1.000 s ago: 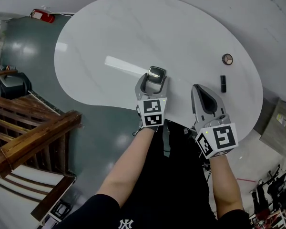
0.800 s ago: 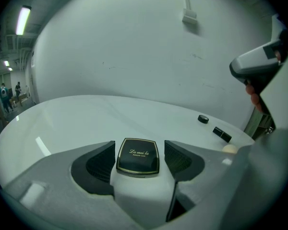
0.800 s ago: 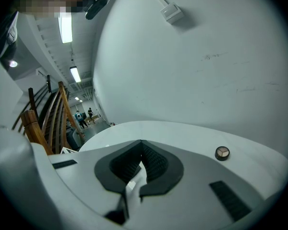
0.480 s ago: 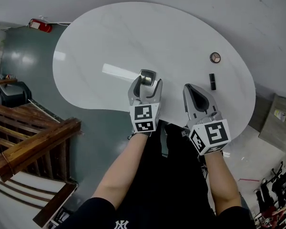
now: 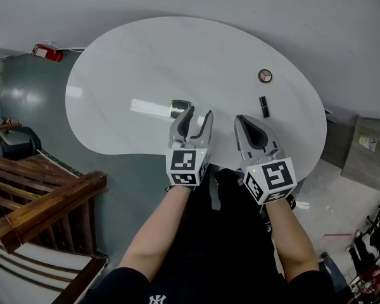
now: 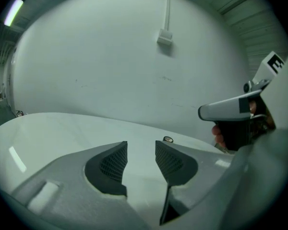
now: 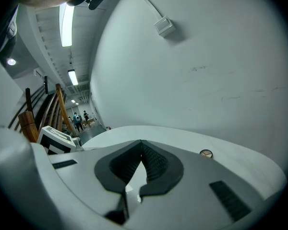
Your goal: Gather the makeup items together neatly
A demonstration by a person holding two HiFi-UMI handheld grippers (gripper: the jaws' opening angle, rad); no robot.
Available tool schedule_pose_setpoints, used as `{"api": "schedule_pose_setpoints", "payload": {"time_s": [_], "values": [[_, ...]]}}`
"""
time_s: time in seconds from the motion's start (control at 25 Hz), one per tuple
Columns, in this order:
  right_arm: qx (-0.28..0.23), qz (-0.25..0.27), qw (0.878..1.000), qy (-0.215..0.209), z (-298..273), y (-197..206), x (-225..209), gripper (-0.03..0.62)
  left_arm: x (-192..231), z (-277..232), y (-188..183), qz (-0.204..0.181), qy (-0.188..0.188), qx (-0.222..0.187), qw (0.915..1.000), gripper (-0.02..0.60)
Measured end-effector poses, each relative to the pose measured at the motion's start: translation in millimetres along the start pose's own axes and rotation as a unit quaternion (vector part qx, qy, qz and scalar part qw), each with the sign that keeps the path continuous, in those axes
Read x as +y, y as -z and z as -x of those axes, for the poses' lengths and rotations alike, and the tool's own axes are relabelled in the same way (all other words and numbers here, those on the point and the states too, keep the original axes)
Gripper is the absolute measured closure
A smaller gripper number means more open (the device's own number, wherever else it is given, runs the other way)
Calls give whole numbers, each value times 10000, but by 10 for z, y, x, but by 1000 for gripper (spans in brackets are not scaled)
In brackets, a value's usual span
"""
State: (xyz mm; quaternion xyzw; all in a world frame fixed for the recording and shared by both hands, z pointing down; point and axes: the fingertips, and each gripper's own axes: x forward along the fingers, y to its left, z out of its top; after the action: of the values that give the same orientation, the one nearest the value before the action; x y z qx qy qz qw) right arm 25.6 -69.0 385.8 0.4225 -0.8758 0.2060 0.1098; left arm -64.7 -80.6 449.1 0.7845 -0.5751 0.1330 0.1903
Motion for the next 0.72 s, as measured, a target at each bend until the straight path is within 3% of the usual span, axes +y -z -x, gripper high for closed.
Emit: {"api": "schedule_pose_setpoints", "payload": {"time_s": [0.2,0.72], "values": [[-65,-34,9998,181,179,2,-156,582,-339,-38,-67,-69,387,-29,9992,534],[-107,-153,9980,600,478,83,-692,582,-1131,-274,-212,-318,1234,-77,9918,574]]}}
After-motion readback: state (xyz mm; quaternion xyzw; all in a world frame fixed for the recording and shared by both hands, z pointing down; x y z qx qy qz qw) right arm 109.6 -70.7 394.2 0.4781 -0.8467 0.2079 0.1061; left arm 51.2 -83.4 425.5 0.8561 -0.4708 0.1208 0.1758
